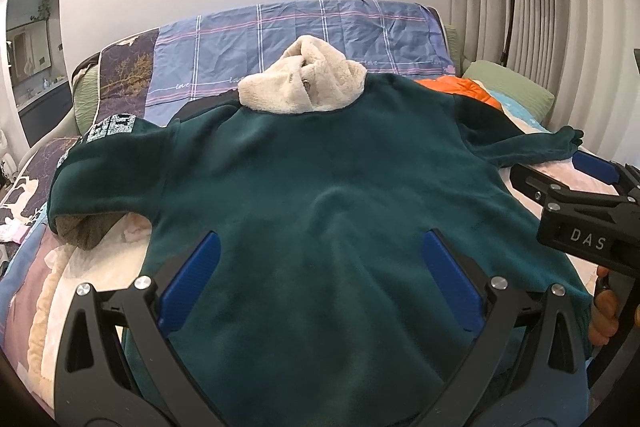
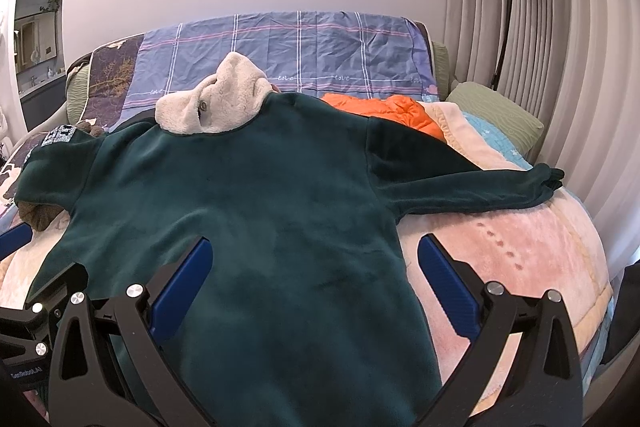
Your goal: Fold large clothes
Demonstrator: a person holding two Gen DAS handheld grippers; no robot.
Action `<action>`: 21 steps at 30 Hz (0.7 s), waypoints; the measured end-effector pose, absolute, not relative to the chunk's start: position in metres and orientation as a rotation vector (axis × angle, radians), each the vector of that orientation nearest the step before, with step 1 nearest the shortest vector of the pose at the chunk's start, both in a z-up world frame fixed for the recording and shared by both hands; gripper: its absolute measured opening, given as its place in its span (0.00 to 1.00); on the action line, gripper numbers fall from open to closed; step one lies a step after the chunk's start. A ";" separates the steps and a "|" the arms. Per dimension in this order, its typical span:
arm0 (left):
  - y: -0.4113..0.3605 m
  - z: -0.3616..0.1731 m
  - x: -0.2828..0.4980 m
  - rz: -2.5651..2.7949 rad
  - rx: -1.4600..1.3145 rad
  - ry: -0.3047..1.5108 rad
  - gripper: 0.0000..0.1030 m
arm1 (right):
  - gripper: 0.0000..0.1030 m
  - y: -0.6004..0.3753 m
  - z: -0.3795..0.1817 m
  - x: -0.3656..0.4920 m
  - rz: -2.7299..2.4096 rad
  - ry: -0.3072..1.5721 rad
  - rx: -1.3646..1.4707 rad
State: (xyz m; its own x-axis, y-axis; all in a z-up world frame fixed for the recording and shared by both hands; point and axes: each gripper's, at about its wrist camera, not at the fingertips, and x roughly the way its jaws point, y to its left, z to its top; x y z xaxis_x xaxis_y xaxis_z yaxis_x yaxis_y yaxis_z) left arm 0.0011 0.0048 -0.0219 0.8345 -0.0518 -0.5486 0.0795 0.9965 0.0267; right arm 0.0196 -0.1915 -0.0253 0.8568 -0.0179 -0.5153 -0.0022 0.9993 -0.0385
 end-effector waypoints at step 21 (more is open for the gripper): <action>0.005 -0.023 0.001 -0.072 0.051 0.579 0.98 | 0.99 -0.190 -0.025 0.018 -0.006 0.537 -0.041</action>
